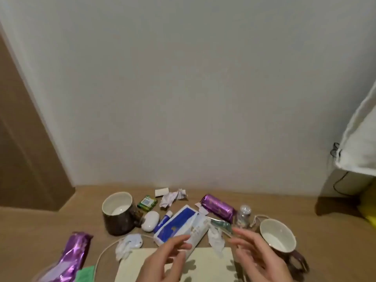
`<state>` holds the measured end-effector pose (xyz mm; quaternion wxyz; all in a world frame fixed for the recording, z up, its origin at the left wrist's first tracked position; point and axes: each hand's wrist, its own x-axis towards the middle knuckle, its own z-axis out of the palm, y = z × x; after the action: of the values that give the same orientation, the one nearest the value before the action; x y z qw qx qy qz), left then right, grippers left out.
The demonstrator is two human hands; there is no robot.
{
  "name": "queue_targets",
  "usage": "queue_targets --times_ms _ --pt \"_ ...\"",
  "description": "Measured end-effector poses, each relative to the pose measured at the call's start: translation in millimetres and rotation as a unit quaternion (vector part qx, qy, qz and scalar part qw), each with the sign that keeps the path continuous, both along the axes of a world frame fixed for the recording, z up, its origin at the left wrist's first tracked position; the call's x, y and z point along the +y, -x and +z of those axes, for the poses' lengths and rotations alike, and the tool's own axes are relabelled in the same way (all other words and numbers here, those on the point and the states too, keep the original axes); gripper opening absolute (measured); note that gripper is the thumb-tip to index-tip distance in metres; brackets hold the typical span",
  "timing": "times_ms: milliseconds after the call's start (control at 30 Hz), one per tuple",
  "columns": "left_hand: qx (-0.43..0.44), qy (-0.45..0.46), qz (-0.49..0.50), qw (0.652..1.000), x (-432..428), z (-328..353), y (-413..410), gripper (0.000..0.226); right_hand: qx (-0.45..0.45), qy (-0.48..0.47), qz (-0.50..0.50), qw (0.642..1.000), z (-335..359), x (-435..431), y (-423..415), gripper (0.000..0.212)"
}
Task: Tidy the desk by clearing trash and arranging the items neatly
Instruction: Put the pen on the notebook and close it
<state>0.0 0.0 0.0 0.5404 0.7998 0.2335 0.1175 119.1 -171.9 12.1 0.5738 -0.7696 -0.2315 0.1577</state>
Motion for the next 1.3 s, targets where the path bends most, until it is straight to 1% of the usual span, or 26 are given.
queue_targets --times_ms 33,67,100,200,333,500,633,700,767,800,867,933,1000,1067,1200,1300 --pt "-0.014 -0.038 0.011 0.999 -0.1 -16.4 2.6 0.024 -0.054 0.008 0.017 0.998 -15.1 -0.7 0.8 0.040" --pt "-0.019 -0.073 0.023 0.997 1.3 -24.2 1.4 0.025 -0.089 0.031 0.027 0.995 -24.6 -1.7 1.8 0.039" --pt "-0.020 -0.106 0.000 0.994 0.7 -34.2 1.1 0.025 -0.109 0.040 0.043 0.992 -37.7 -3.5 0.3 0.037" --pt "-0.026 -0.178 -0.028 0.983 1.2 -59.2 5.7 0.022 -0.150 0.083 0.082 0.982 -63.8 -4.7 3.3 0.032" --pt "-0.004 -0.268 -0.044 0.962 -4.3 -82.1 14.0 0.025 -0.217 0.131 0.105 0.962 -88.7 -6.8 6.0 0.029" --pt "0.010 -0.372 -0.074 0.925 -9.7 -104.6 18.0 0.032 -0.288 0.201 0.162 0.922 -107.6 -2.7 13.2 0.032" --pt "-0.014 -0.397 -0.065 0.915 -9.3 -113.6 18.0 0.033 -0.390 0.220 0.143 0.882 -122.9 4.0 17.5 0.025" --pt "-0.040 -0.389 -0.053 0.919 -7.5 -112.6 21.8 0.033 -0.419 0.213 0.134 0.872 -130.4 5.9 15.1 0.022" --pt "-0.060 -0.393 -0.027 0.917 -1.6 -112.8 28.2 0.031 -0.429 0.206 0.132 0.869 -134.2 6.3 12.8 0.022" --pt "-0.068 -0.407 -0.015 0.911 3.1 -113.7 31.3 0.030 -0.429 0.203 0.132 0.870 -134.8 6.0 12.0 0.022" --pt "-0.079 -0.454 -0.005 0.888 17.0 -117.9 35.0 0.030 -0.429 0.195 0.134 0.872 -135.6 5.3 11.3 0.022" --pt "-0.078 -0.499 -0.008 0.863 33.6 -120.1 35.9 0.037 -0.434 0.193 0.138 0.869 -135.9 5.2 11.9 0.022" --pt "-0.054 -0.529 -0.034 0.846 45.4 -117.5 33.3 0.046 -0.436 0.197 0.142 0.867 -136.0 5.8 12.6 0.024" --pt "-0.029 -0.539 -0.070 0.839 51.1 -114.3 25.4 0.051 -0.437 0.197 0.142 0.866 -136.4 6.2 12.6 0.024" --pt "-0.007 -0.586 -0.138 0.799 53.7 -115.7 0.9 0.047 -0.434 0.204 0.140 0.866 -137.3 5.7 12.0 0.024" --pt "-0.017 -0.589 -0.159 0.793 61.6 -118.5 -14.1 0.041 -0.430 0.210 0.140 0.867 -137.1 6.2 12.2 0.025"
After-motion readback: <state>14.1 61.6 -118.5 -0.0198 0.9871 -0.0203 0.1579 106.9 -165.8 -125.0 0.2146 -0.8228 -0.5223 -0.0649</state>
